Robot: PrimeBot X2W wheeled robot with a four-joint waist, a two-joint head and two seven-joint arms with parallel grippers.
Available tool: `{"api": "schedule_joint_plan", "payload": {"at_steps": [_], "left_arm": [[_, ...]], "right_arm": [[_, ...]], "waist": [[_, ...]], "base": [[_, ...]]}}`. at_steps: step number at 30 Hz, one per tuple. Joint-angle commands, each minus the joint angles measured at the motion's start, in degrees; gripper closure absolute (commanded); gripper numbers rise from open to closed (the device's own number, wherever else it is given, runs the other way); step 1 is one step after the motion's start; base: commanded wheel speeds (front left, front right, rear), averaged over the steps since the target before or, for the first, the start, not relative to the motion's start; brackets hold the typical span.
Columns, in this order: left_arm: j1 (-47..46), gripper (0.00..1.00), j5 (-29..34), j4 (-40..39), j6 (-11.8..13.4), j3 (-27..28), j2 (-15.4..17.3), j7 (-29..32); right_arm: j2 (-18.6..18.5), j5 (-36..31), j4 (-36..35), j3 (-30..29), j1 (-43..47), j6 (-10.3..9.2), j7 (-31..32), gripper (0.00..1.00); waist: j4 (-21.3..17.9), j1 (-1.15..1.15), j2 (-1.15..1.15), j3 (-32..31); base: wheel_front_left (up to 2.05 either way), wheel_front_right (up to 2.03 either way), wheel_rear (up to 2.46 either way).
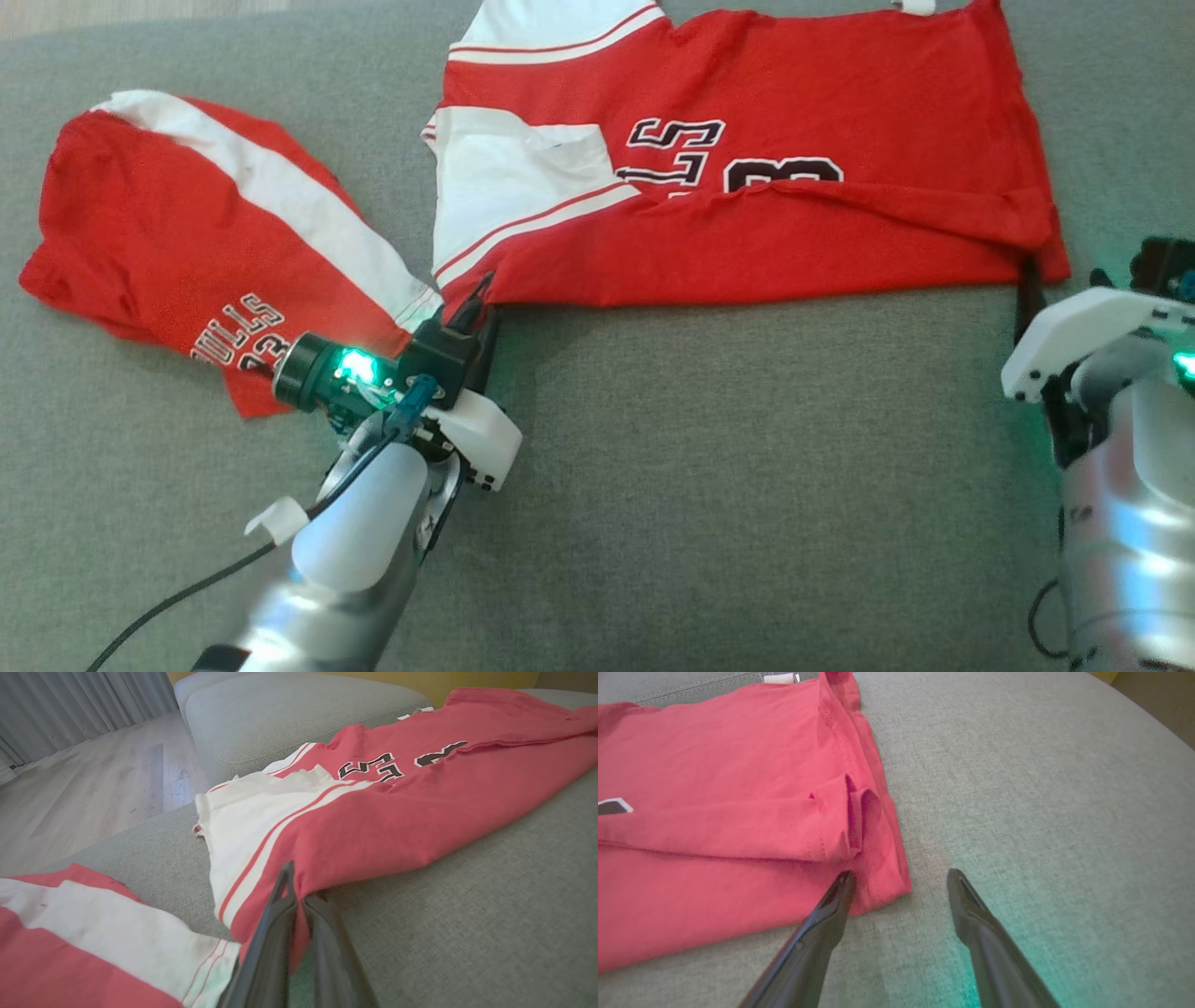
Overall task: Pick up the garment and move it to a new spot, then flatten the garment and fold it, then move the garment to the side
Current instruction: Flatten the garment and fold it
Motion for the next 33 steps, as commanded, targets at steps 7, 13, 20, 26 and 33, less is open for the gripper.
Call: {"api": "schedule_joint_plan", "payload": {"at_steps": [7,13,20,26,33], "left_arm": [[-2.96,1.00,0.53,-2.89,0.04,0.46,0.84,-0.49],[-2.45,1.00,0.28,-2.44,0.32,0.20,1.56,-0.44],[-0.59,1.00,-0.20,-1.67,0.38,0.04,3.12,-0.77],[3.00,1.00,-0.96,-1.64,0.28,-0.47,4.49,-0.58],[8.85,1.00,-2.06,-4.09,-0.93,-2.24,5.69,1.75]], "right_arm": [[-0.17,-4.95,5.52,-0.47,-6.17,-0.04,2.15,1.00],[-1.84,-4.08,9.08,1.64,-8.55,-0.04,0.27,1.00],[-4.79,-0.49,11.94,6.49,-8.71,-0.04,-0.90,1.00],[-8.22,5.06,13.66,12.69,-6.60,-0.04,0.98,1.00],[-11.77,13.81,12.88,21.67,-1.31,-0.04,7.62,1.00]], "waist": [[0.48,0.00,0.00,0.62],[-0.72,0.00,0.00,-0.90],[-2.67,0.00,0.00,-4.64],[-4.08,0.00,0.00,-9.70],[-4.26,0.00,0.00,-15.61]], "base": [[0.00,0.00,0.00],[0.00,0.00,0.00],[0.00,0.00,0.00],[0.00,0.00,0.00],[0.00,0.00,0.00]]}}
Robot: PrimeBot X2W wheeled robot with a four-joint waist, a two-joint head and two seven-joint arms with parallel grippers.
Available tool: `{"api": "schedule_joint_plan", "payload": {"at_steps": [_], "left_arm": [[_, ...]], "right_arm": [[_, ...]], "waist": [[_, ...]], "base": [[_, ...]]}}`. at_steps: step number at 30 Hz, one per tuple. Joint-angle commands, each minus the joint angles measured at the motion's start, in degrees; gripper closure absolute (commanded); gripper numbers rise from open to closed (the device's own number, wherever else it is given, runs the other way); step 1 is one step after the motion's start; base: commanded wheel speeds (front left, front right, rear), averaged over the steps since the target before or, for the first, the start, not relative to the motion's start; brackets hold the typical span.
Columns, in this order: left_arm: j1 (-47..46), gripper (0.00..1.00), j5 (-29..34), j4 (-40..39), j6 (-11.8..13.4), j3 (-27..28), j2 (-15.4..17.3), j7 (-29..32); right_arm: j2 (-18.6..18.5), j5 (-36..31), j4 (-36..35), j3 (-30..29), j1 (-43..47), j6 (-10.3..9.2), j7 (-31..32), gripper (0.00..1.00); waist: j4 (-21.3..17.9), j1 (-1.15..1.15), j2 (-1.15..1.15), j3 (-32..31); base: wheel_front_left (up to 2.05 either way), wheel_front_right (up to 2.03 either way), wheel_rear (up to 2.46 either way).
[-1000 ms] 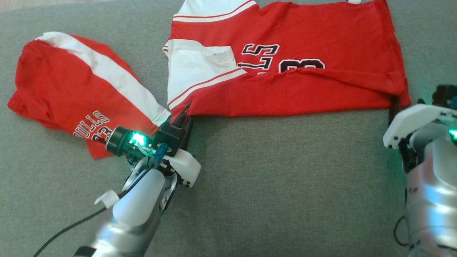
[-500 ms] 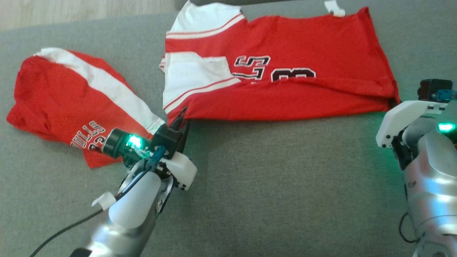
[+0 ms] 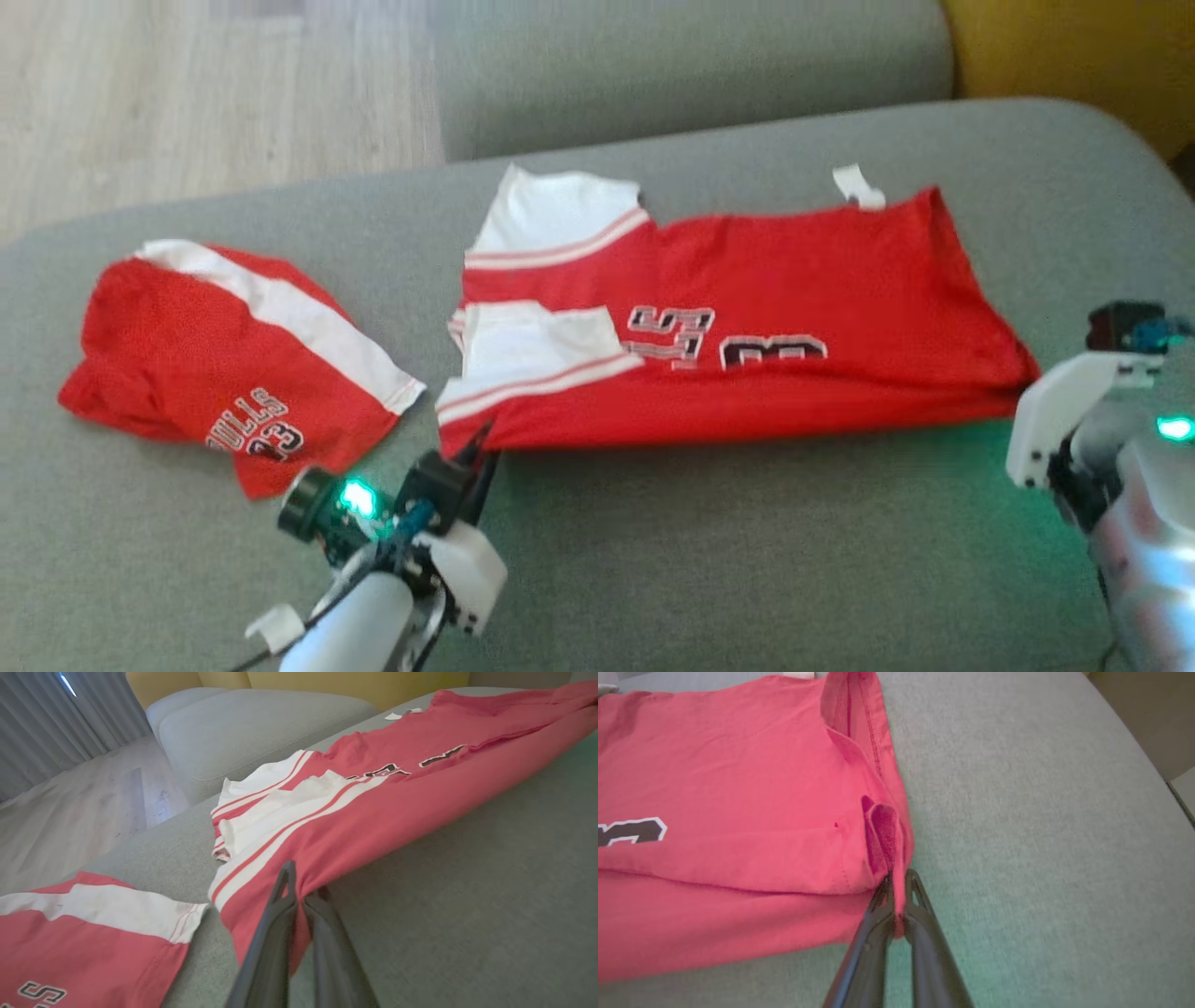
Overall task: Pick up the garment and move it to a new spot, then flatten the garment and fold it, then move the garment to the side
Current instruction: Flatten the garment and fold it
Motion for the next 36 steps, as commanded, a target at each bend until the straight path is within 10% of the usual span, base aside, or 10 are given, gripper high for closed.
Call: {"api": "schedule_joint_plan", "payload": {"at_steps": [1,16,17,18,19,20,27,36], "left_arm": [[-1.18,1.00,-0.43,-2.11,-0.03,1.67,2.00,0.29],[7.89,1.00,-3.23,-16.00,-1.13,-0.78,6.78,11.64],[8.20,1.00,-3.65,-16.48,-1.33,-0.87,6.91,12.60],[8.50,0.62,-4.03,-16.80,-1.65,-1.10,7.09,13.87],[8.67,0.15,-4.30,-17.28,-1.99,-1.33,7.28,14.85],[8.79,0.00,-4.70,-17.90,-2.00,-1.22,7.32,15.40],[7.84,0.00,-5.42,-21.81,-0.47,0.63,7.99,14.81],[2.20,0.00,-8.60,-26.87,5.23,10.36,4.64,-0.52]], "right_arm": [[-1.68,1.59,-2.72,2.02,-0.21,-0.05,0.76,1.00],[-9.02,17.21,-27.23,7.28,17.96,-0.05,13.54,1.00],[-8.95,17.02,-28.51,6.75,18.43,-0.05,13.50,0.40],[-8.76,16.87,-29.56,6.18,18.87,-0.05,13.60,0.00],[-8.45,16.84,-30.59,5.81,19.28,-0.05,13.75,0.00],[-8.15,16.85,-31.64,5.37,19.62,-0.05,13.71,0.00],[-6.14,15.08,-37.85,1.03,19.65,-0.05,8.98,0.00],[-2.96,12.56,-47.04,1.03,17.18,-0.05,-10.98,0.00]], "waist": [[-0.13,0.01,0.00,-1.99],[-0.26,0.01,0.00,-3.20],[-0.34,0.01,0.00,-2.99],[-0.37,0.01,0.00,-2.79],[-0.39,0.01,0.00,-2.57],[-0.42,0.01,0.00,-2.33],[-0.71,0.01,0.00,-0.91],[-1.30,0.01,0.00,1.80]], "base": [[0.00,0.00,0.00],[0.00,0.00,0.00],[0.00,0.00,0.00],[0.00,0.00,0.00],[0.00,0.00,0.00],[0.00,0.00,0.00],[0.00,0.00,0.00],[0.00,0.00,0.00]]}}
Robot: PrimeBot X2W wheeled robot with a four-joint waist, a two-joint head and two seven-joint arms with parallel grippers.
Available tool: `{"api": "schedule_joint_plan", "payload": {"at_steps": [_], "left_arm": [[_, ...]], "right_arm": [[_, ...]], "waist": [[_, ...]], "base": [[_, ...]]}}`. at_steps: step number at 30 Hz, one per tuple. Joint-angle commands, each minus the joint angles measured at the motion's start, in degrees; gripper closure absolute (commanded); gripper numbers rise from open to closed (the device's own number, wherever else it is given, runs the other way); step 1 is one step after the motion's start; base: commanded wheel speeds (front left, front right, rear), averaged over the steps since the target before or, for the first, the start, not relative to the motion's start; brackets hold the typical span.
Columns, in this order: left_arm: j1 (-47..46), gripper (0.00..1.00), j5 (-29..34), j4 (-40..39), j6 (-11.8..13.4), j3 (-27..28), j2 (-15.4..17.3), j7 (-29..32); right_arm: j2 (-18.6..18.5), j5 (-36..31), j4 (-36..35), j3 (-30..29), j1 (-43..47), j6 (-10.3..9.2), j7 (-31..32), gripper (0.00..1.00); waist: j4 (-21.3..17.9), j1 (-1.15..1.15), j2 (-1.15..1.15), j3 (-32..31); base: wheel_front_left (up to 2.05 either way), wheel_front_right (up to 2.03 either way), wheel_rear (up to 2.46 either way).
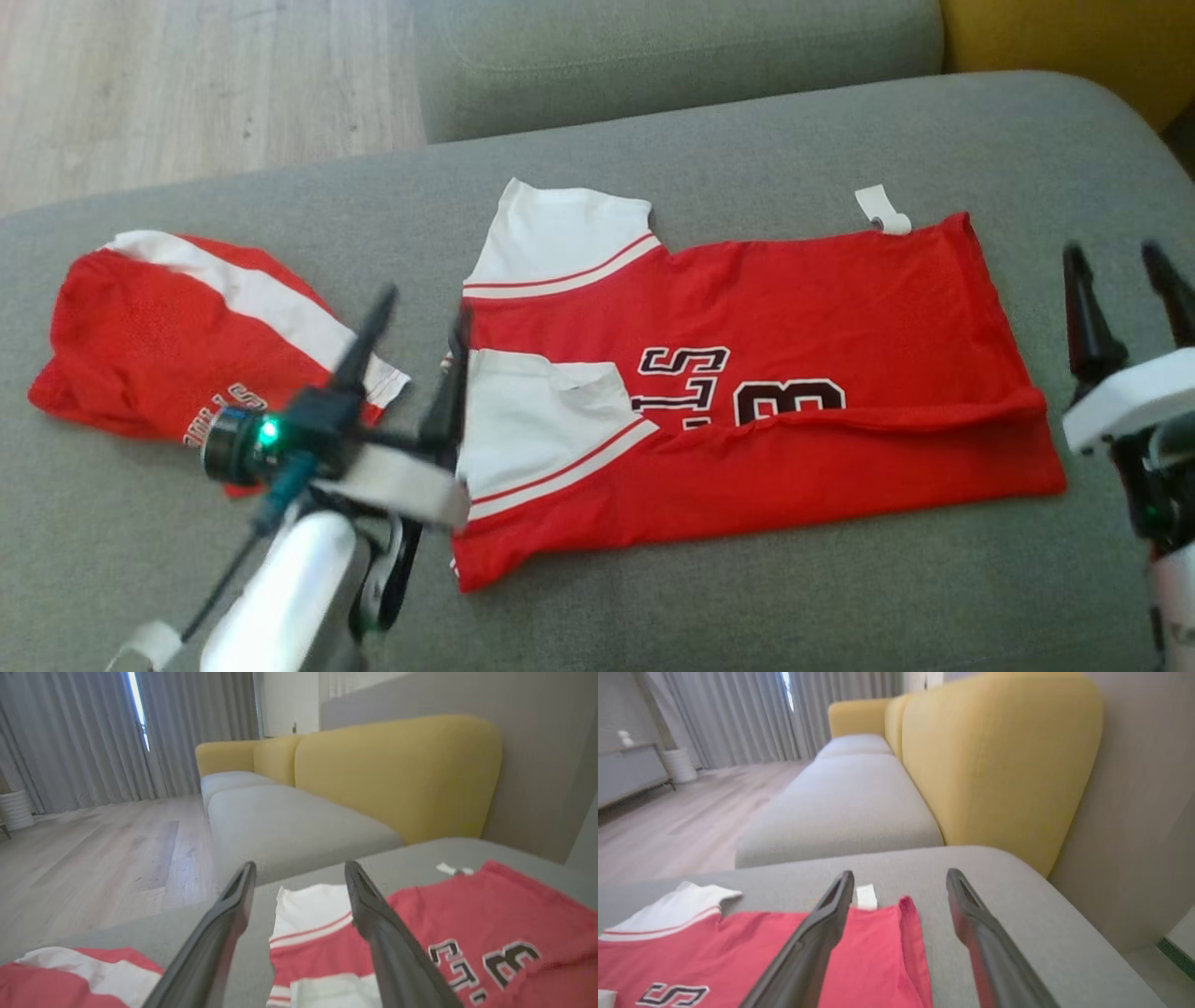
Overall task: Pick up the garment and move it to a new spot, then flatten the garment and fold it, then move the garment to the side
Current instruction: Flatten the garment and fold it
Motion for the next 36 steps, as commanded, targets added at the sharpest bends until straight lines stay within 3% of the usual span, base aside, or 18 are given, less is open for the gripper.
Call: {"api": "schedule_joint_plan", "payload": {"at_steps": [1,9,16,23,31,36], "left_arm": [[-2.87,0.00,-2.29,-2.02,0.28,3.60,-0.80,-2.01],[-2.78,0.00,-6.80,0.94,-1.53,7.60,-4.57,-8.36],[-0.67,0.00,-5.41,4.11,-2.88,8.66,-6.68,-9.15],[-6.57,0.00,-2.25,8.12,-5.20,8.77,-5.38,-8.76],[-29.45,0.00,-1.02,19.03,-12.89,4.93,-0.90,6.72],[-40.54,0.00,-2.23,25.89,-14.51,0.22,2.26,16.94]], "right_arm": [[-0.36,-0.28,-2.95,1.50,-2.79,-0.05,-3.42,0.00],[4.06,-1.28,-6.28,6.07,-0.70,-0.05,-17.35,0.00],[8.48,-2.60,-7.16,6.92,2.57,-0.05,-20.00,0.00],[8.27,-4.07,-7.07,7.29,-0.44,-0.05,-20.07,0.00],[5.97,-5.13,-7.54,9.59,-8.60,-0.05,-17.57,0.00],[4.48,-4.77,-7.38,11.83,-13.09,-0.05,-16.89,0.00]], "waist": [[-0.24,-0.01,0.00,0.47],[-0.85,-0.01,0.00,1.57],[-0.68,-0.01,0.00,2.84],[-1.77,-0.01,0.00,8.09],[-4.51,-0.01,0.00,17.76],[-6.86,-0.01,0.00,21.15]], "base": [[0.00,0.00,0.00],[0.00,0.00,0.00],[0.00,0.00,0.00],[0.00,0.00,0.00],[0.00,0.00,0.00],[0.00,0.00,0.00]]}}
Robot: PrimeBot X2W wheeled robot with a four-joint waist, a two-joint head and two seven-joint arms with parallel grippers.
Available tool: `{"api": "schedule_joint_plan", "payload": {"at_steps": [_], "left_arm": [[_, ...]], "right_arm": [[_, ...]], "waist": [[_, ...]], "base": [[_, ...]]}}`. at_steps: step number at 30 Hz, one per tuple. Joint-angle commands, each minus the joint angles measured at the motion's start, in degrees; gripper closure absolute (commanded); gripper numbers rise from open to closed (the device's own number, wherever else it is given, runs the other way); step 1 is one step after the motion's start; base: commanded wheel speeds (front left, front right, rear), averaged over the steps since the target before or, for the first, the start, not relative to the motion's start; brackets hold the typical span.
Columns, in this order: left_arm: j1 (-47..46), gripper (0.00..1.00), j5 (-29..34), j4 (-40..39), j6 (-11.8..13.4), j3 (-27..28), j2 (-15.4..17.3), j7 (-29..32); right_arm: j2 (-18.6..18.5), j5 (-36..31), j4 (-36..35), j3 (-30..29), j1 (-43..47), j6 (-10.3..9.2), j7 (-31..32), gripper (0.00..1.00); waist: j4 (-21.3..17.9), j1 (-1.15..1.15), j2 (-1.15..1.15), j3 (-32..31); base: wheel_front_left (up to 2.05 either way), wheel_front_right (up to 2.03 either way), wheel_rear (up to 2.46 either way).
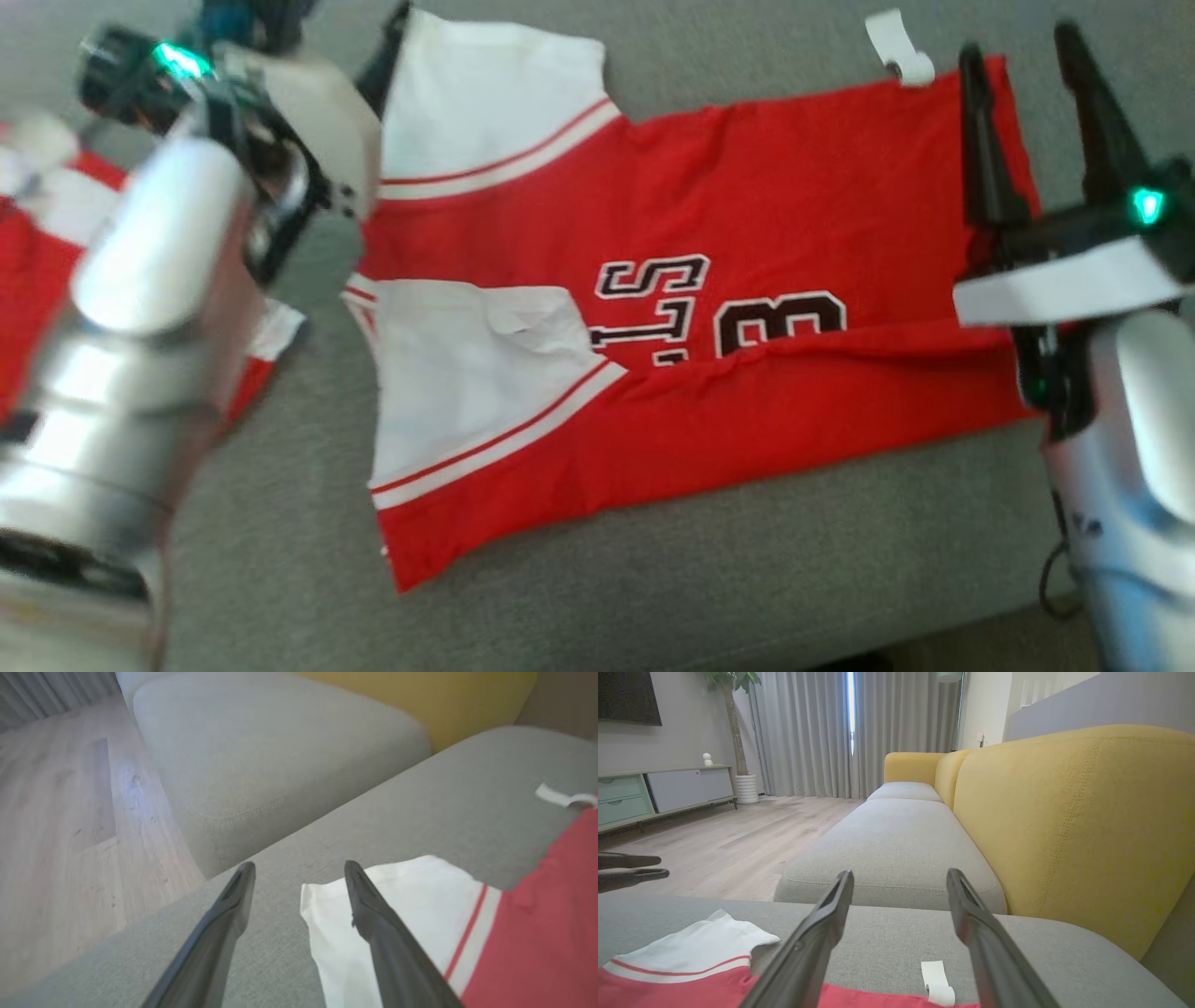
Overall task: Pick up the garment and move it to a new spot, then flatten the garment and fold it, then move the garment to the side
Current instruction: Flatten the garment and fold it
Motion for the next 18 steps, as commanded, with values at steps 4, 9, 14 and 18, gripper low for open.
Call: {"api": "schedule_joint_plan", "payload": {"at_steps": [4,9,14,18], "left_arm": [[-6.79,0.00,-5.00,0.85,0.06,-4.67,5.12,6.63],[-11.28,0.00,-9.93,3.75,0.05,-10.33,8.85,11.91],[-13.32,0.00,-12.27,7.71,0.04,-11.84,10.46,12.60],[-14.30,0.00,-14.02,9.54,0.04,-12.53,10.36,12.33]], "right_arm": [[-0.84,1.82,-1.43,1.78,-3.12,-0.05,-0.11,0.00],[-1.10,2.75,-0.76,2.92,-4.72,-0.05,-0.88,0.00],[-0.91,3.35,0.29,3.16,-4.96,-0.05,-1.76,0.00],[-0.76,3.37,0.80,3.54,-5.03,-0.05,-2.20,0.00]], "waist": [[-4.34,-0.03,0.00,4.39],[-6.28,-0.03,0.00,5.91],[-7.79,-0.03,0.00,6.30],[-8.68,-0.03,0.00,6.89]], "base": [[0.00,0.00,0.00],[0.00,0.00,0.00],[0.00,0.00,0.00],[0.00,0.00,0.00]]}}
